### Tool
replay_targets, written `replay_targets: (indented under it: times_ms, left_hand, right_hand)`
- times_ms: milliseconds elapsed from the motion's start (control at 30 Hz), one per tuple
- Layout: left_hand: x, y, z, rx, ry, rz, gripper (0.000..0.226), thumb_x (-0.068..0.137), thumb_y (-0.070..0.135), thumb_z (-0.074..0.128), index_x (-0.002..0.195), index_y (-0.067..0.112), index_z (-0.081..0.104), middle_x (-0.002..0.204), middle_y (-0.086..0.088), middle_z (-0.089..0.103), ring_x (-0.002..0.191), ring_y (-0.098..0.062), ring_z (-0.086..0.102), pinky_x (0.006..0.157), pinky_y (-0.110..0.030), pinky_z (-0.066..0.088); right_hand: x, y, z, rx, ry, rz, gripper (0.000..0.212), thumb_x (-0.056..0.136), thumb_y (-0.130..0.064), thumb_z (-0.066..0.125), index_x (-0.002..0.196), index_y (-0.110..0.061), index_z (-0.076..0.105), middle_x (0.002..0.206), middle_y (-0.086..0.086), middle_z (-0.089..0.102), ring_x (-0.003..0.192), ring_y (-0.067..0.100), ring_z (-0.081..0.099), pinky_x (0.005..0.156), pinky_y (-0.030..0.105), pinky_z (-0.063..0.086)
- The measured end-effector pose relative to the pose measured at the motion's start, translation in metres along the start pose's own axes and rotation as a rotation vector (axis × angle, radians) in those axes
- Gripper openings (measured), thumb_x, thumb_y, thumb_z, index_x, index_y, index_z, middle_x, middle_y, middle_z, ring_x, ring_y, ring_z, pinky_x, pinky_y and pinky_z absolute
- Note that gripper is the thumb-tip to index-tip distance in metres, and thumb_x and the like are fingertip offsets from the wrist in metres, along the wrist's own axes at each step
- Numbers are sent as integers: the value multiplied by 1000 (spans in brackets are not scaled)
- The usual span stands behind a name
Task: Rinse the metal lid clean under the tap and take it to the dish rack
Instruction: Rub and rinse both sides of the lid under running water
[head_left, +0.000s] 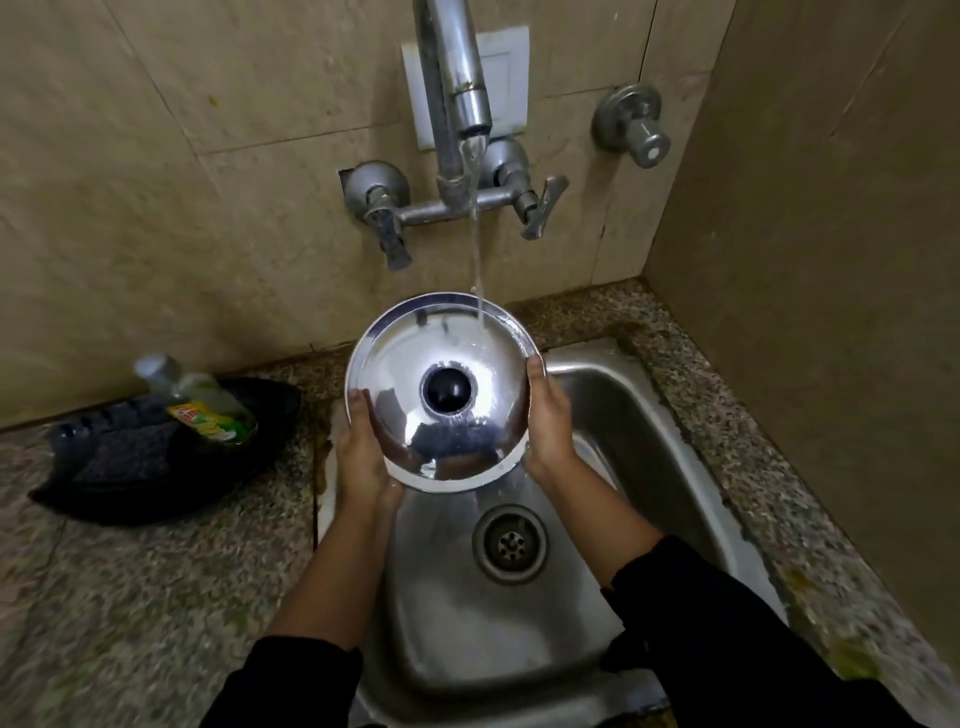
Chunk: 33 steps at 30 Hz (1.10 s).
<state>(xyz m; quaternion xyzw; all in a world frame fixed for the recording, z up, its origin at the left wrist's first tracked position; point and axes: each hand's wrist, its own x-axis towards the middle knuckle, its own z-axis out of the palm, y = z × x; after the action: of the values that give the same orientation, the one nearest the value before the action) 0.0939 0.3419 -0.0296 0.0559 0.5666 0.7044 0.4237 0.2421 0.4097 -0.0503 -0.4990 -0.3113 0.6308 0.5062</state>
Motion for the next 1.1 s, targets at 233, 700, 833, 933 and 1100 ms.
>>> replay_targets:
  times_ms: [233,700,833,933,1100]
  left_hand:
    - [41,-51,-16,-81,-136,-268,94,57,75,72,134,23,54,136,-13,57,122,-37,56,103,-61,40]
    - [-7,-11,63,250,-452,-138,22,88,35,63,94,16,72,94,-9,76,92,-31,71,82,-50,56]
    - [-3,-3,49,361,-363,-7,29,82,42,67,77,14,73,79,-7,74,79,-27,68,83,-52,56]
    - [1,-2,25,284,-280,22,35,77,47,71,84,13,72,89,-13,70,84,-28,65,90,-53,52]
    - [-1,2,-11,45,-63,32,27,87,36,64,91,11,75,94,-5,74,93,-21,68,85,-36,53]
  right_hand:
    - [1,-26,-13,85,-9,-82,18,92,-27,61,83,-12,68,80,6,70,75,19,67,71,33,56]
    - [21,-59,-90,-43,41,-144,22,90,-30,63,85,-11,73,84,9,73,78,22,66,73,33,53]
    - [20,-50,-77,-127,1,-137,33,83,-39,70,79,-6,70,80,13,67,76,24,61,73,36,49]
    - [16,-45,-55,-185,-68,-175,23,89,-28,65,74,-11,67,67,-1,67,62,12,59,61,24,48]
    - [11,-41,-18,-250,-246,-178,19,92,-21,60,100,-6,69,88,8,70,78,15,65,69,25,53]
